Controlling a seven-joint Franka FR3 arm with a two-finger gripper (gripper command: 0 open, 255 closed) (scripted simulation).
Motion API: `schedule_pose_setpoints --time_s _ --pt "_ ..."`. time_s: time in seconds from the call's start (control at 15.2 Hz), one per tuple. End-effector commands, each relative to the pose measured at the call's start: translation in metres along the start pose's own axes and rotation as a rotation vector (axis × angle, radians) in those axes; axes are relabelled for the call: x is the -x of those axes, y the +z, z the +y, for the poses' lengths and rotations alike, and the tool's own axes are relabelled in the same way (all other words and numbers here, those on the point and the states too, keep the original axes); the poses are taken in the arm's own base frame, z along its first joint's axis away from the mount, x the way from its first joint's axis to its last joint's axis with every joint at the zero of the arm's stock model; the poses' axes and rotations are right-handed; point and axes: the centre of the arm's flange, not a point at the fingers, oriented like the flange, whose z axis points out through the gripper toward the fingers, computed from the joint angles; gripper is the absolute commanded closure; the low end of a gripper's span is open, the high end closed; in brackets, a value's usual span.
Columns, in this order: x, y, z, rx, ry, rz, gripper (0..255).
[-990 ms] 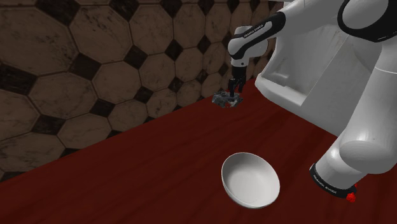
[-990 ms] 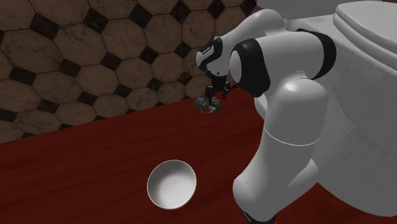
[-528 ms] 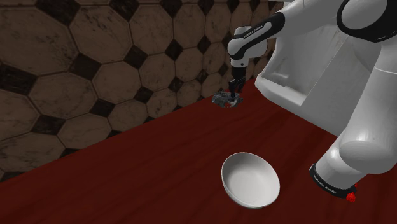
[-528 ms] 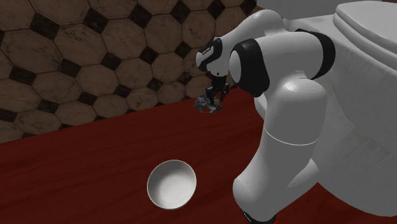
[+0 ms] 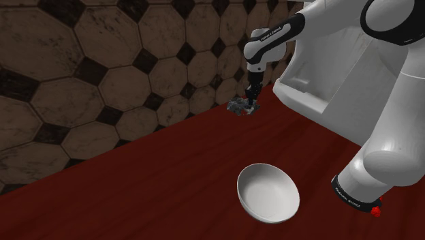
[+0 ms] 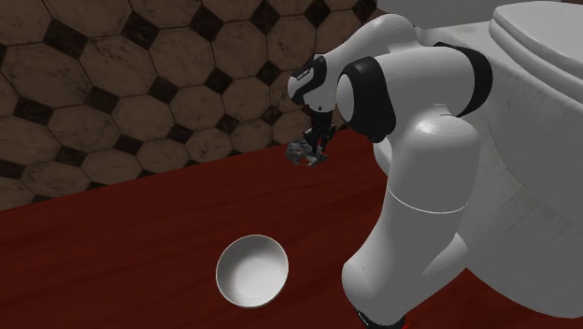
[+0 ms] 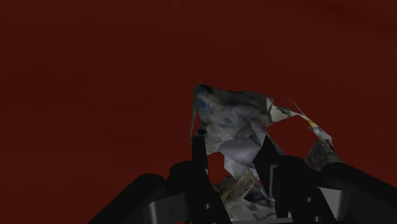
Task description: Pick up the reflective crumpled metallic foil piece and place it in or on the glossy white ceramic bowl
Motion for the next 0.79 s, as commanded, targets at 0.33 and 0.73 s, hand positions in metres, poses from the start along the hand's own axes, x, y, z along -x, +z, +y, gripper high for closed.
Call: schedule_pose_setpoints --time_s 0.33,0.73 --pt "0.004 -0.026 -0.003 0.000 0.000 0.000 255" --pt "0.009 -0.057 -0.006 0.000 0.000 0.000 255"
